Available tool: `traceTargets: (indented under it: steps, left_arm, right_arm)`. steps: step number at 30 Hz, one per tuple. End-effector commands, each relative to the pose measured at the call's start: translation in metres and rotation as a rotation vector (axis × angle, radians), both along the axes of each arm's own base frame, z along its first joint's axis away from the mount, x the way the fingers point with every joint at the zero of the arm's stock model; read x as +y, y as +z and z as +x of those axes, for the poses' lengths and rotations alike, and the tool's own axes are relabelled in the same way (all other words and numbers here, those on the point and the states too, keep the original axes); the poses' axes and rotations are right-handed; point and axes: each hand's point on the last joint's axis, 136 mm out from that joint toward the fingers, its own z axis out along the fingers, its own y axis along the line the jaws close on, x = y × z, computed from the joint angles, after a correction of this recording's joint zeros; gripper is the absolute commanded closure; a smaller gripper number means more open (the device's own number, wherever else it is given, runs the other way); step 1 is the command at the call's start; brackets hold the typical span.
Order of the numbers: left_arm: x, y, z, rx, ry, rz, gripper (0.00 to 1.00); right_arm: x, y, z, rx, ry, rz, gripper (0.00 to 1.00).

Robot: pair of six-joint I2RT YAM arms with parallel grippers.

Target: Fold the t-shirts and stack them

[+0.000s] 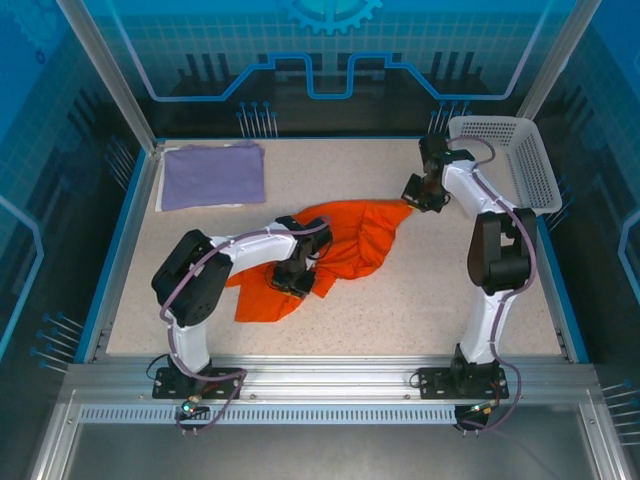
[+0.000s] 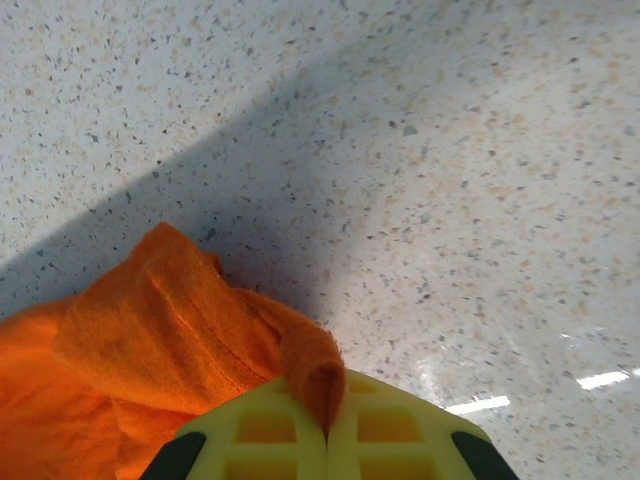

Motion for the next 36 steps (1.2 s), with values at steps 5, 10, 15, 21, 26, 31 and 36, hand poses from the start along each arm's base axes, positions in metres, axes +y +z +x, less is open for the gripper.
traceTargets:
  steps: [5,10,15,21,26,31,36]
  left_arm:
    - [-0.107,0.192,-0.016,-0.134,-0.208,-0.418,1.00]
    - [-0.119,0.339,-0.005,-0.342,-0.145,-0.751,1.00]
    - [-0.042,0.413,0.044,-0.520,0.188,-0.993,1.00]
    - [0.112,0.332,0.089,-0.526,0.839,-0.887,1.00]
    - [0.137,0.185,0.081,-0.308,0.966,-0.619,1.00]
    - [0.147,0.080,0.044,-0.044,1.168,-0.512,1.00]
    - [0.160,0.080,0.035,-0.068,1.166,-0.486,1.00]
  right_arm:
    - [-0.055,0.083,-0.025,-0.146,-0.119,0.001,1.00]
    - [-0.094,0.202,-0.038,-0.384,-0.167,-0.136,1.00]
    - [-0.061,0.315,-0.001,-0.702,-0.070,-0.243,1.00]
    - [0.043,0.276,0.101,-0.717,0.173,-0.270,1.00]
    - [0.117,0.139,0.145,-0.514,0.308,-0.179,0.54]
    - [0.137,0.059,0.135,-0.322,0.358,-0.066,0.12]
    - [0.121,0.079,0.095,-0.234,0.401,-0.070,0.10]
